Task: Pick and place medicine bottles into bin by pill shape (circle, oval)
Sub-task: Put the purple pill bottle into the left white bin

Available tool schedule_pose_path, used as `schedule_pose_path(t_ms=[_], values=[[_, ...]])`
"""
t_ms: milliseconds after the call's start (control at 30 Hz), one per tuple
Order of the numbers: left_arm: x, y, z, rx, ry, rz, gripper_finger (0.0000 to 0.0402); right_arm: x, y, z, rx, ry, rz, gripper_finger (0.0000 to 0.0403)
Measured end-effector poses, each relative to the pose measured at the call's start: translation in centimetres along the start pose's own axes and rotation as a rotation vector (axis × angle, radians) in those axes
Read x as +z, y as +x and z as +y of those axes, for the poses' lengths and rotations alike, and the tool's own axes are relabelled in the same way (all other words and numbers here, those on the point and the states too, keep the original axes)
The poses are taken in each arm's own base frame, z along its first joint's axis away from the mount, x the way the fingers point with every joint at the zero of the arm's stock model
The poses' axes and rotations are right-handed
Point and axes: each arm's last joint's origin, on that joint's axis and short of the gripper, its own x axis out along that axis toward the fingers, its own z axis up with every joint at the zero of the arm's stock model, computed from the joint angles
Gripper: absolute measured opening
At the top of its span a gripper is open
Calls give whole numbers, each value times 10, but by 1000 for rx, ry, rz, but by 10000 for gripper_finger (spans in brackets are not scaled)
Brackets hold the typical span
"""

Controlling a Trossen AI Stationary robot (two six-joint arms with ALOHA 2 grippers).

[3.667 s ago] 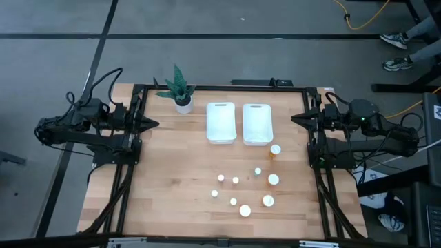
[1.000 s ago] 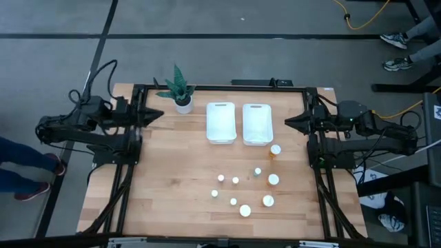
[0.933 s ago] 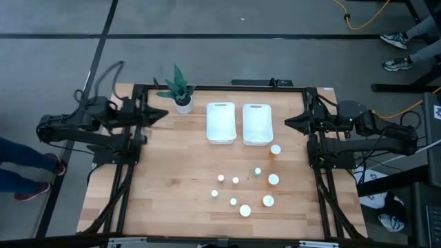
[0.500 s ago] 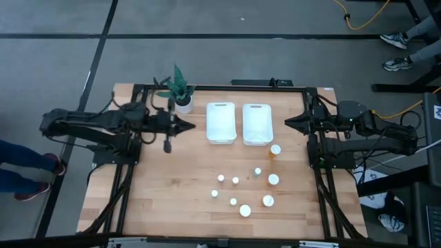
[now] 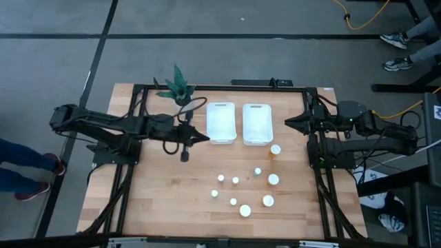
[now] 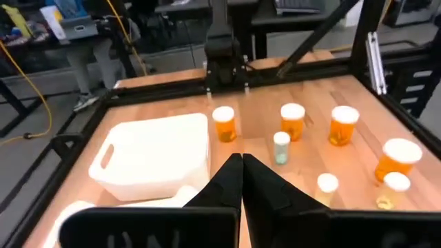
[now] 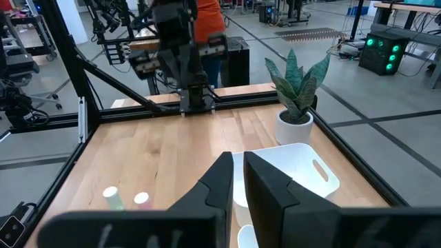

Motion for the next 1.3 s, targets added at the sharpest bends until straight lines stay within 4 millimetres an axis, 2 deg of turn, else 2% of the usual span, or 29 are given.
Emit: schedule_pose_path(t_ms=[367, 500, 600, 733, 1000, 1133, 1300], values=[[-6, 45, -42, -181, 37, -132, 0, 0, 0, 0, 0, 0, 4, 39], [-13, 54, -49, -190, -69, -99, 8, 0, 0, 0, -1, 0, 4, 39], [-17, 58, -50, -188, -137, -71, 37, 0, 0, 0, 0, 0, 4, 39], [-18, 59, -49, -178, -194, -61, 96, 0, 0, 0, 0, 0, 4, 39], [-20, 58, -54, -190, -199, -39, 197, -2, 0, 0, -2, 0, 19, 39], [-20, 57, -59, -206, -186, -29, 218, -2, 0, 0, -2, 0, 22, 39], [-23, 60, -63, -191, -236, -14, 215, -2, 0, 0, -2, 0, 22, 39]])
